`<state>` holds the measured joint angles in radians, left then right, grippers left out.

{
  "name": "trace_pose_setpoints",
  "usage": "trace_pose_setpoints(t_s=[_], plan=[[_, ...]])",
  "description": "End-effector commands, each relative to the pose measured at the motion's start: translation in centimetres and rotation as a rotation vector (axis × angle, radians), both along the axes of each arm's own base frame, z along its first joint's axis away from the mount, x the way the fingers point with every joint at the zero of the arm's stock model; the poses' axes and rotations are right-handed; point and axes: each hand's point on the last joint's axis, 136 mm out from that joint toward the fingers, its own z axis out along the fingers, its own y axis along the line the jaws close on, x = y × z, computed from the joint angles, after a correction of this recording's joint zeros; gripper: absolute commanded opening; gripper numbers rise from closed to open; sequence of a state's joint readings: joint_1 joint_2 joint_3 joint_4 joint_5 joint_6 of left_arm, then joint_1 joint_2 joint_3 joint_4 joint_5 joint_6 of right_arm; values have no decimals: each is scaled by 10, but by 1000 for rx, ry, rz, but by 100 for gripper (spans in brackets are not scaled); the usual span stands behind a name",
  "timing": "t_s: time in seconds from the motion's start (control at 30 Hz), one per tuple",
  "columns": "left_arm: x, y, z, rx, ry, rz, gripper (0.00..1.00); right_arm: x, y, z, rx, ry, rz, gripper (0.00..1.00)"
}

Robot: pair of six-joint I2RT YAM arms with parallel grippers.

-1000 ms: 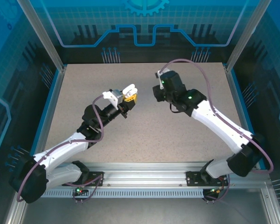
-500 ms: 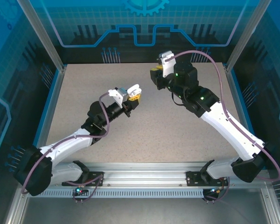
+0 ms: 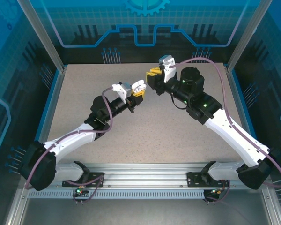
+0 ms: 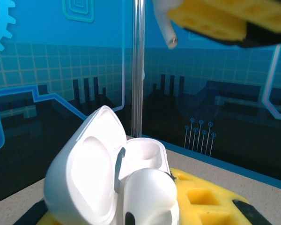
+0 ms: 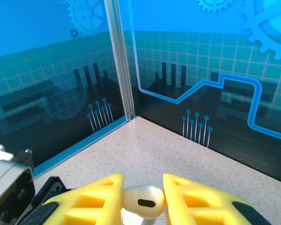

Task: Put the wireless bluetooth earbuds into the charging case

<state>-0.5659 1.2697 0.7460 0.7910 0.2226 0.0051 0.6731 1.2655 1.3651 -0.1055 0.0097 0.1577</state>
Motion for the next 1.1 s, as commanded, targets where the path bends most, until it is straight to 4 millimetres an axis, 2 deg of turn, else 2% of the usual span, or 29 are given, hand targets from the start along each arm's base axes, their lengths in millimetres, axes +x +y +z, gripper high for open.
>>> trace_pose_setpoints(t_s=[0.0,0.43,1.07], plan=[[-3,-8,21,-24,-38,-39,0,-10,5,11,62,-29,51,26],[-2,-15,27,-23,-37,-58,0,-9,8,-7,37,-11,65,26],[-4,-16,31,-26,-48,-59,0,5,6,-36,-23,35,35,25]])
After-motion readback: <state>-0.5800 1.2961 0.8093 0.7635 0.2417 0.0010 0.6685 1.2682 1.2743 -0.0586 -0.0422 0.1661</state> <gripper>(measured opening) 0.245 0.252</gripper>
